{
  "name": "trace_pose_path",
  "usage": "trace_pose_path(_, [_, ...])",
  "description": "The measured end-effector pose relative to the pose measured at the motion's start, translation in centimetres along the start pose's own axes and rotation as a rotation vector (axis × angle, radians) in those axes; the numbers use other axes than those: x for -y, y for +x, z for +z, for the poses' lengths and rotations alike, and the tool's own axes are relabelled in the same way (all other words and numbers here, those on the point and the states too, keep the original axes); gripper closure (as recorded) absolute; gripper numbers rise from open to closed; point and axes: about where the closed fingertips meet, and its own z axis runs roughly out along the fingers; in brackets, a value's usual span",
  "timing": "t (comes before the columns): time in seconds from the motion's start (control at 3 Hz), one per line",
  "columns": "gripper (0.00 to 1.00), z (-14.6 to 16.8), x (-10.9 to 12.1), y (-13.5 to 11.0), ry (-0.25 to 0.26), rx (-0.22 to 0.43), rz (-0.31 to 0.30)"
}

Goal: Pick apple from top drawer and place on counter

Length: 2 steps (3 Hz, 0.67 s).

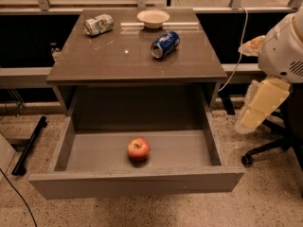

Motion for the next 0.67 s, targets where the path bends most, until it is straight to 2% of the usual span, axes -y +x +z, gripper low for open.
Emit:
trace_pose_path(0.33, [0.00, 2.86, 0.54, -1.50, -0.042, 0.116, 0.023])
trace_pose_path(0.67, [0.00, 2.86, 0.54, -1.50, -0.042, 0.116, 0.023])
